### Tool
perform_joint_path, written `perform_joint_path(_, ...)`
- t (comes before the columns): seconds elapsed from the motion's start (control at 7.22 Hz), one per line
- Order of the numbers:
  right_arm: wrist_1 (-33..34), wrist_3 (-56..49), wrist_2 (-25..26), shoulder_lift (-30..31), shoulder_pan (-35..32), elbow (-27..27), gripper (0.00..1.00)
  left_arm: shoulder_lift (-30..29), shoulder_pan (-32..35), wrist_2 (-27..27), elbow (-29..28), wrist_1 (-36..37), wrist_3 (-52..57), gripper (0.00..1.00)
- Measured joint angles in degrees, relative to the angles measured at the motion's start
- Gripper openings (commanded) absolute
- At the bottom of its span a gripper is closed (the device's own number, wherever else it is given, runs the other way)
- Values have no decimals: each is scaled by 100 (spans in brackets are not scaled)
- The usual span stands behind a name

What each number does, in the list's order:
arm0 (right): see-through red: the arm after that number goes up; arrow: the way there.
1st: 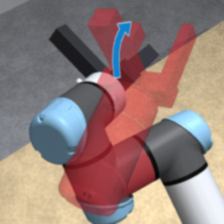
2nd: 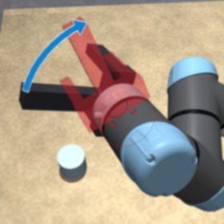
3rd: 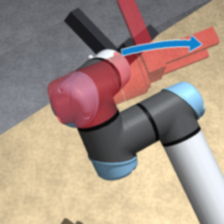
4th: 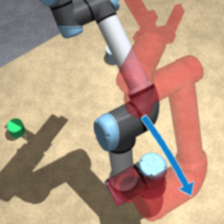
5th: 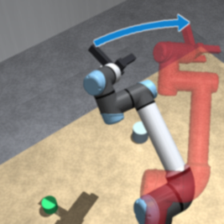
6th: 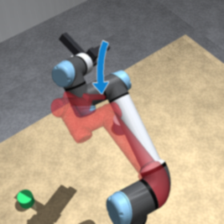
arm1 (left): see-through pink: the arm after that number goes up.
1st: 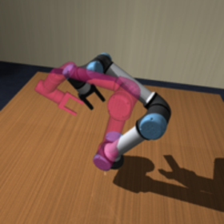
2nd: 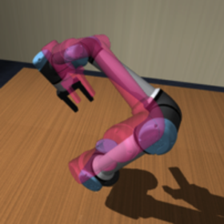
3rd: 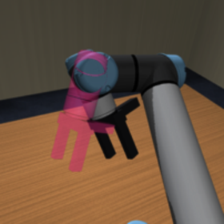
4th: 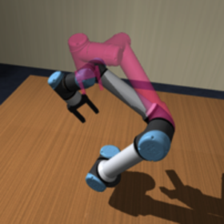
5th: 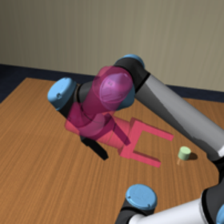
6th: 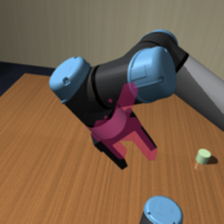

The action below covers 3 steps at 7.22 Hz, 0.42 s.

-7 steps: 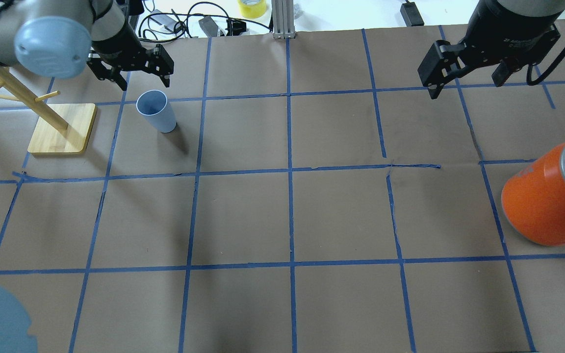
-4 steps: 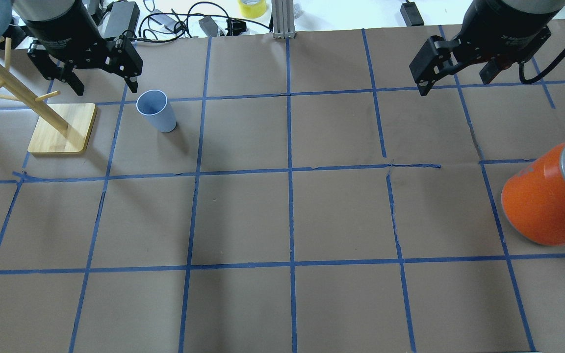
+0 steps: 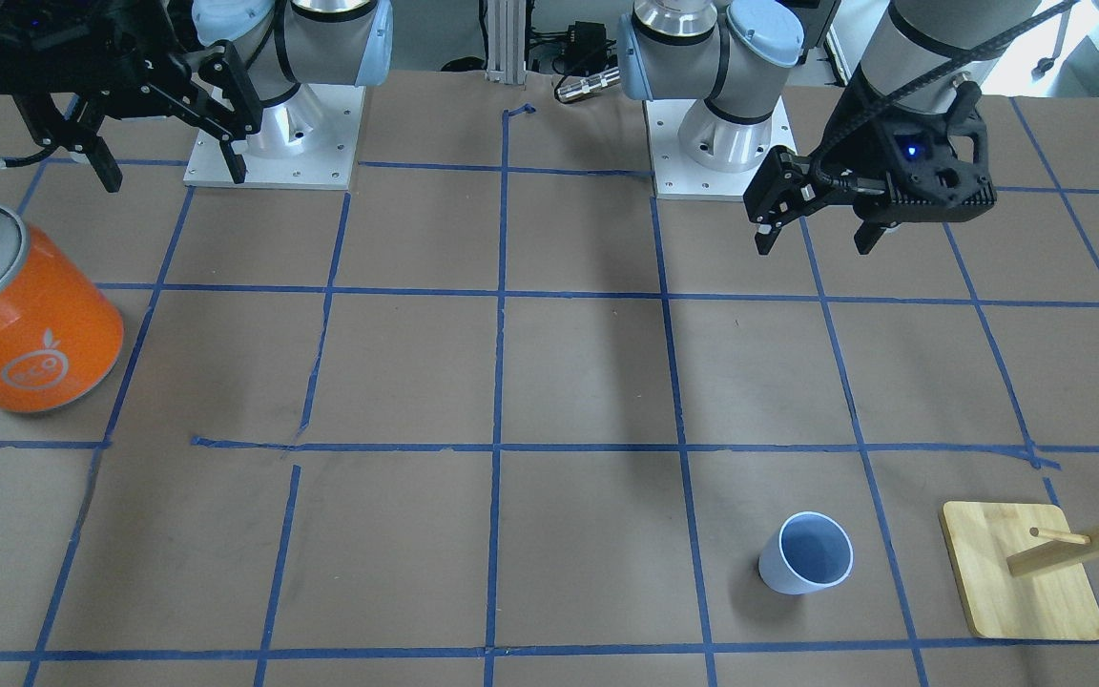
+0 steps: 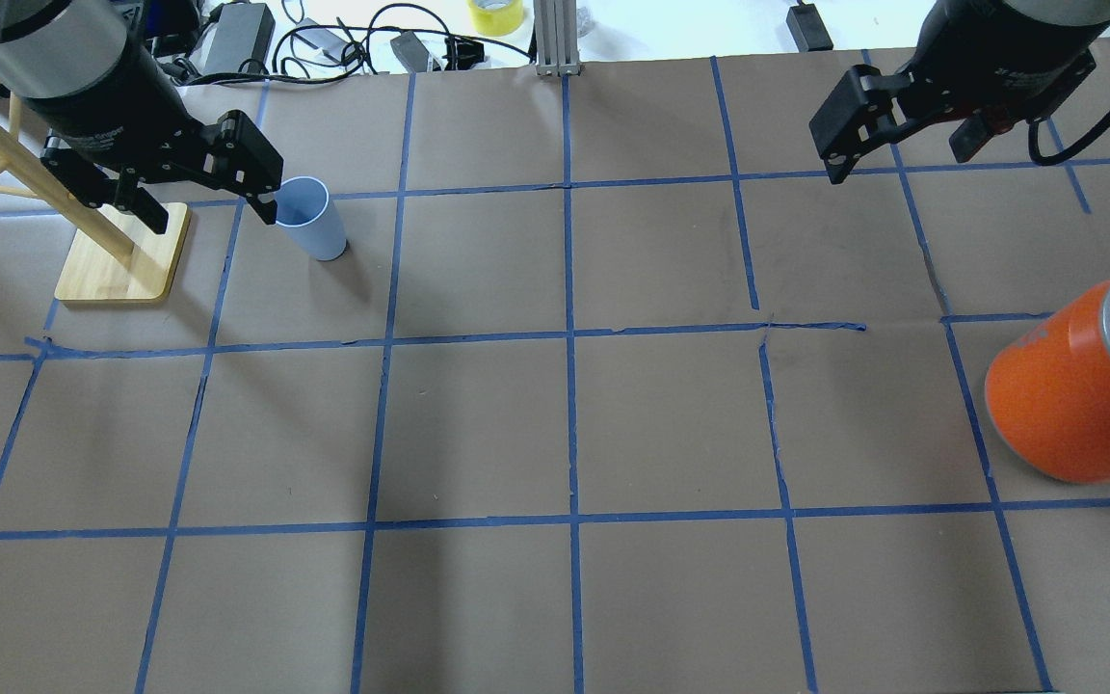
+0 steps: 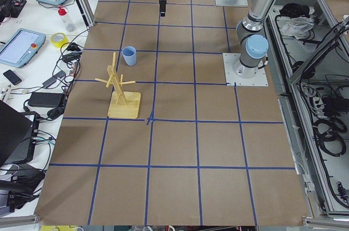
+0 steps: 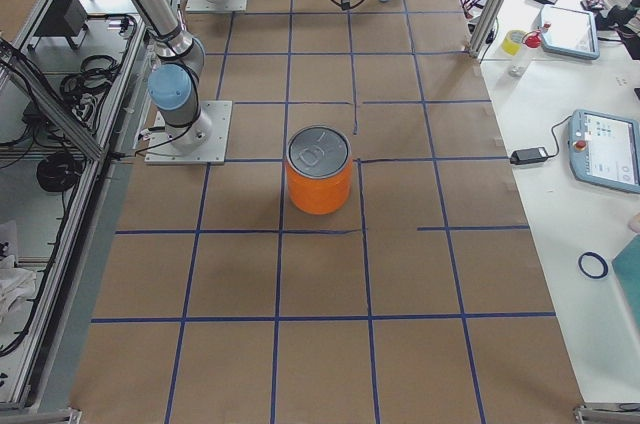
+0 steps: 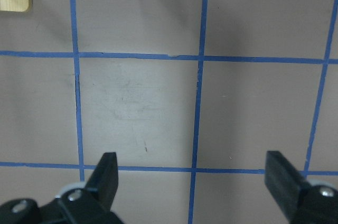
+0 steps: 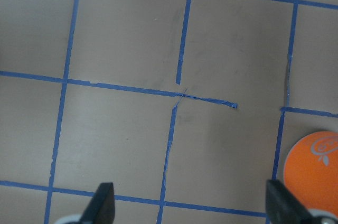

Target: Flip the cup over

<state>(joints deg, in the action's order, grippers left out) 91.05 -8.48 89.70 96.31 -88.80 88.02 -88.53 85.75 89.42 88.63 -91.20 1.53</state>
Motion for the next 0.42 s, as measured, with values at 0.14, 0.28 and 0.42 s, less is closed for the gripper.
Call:
perform_joint_path(0.14, -23, 226, 32, 16, 1, -1, 100, 44, -2, -7, 29, -20, 5, 100)
perform_joint_path(0.28, -95, 472, 17, 23, 0, -3, 100, 63, -3, -4, 53, -29, 4, 100)
perform_joint_path(0.42, -196, 593, -3, 29, 0, -10, 100, 72, -2, 1, 78, -30, 0, 100)
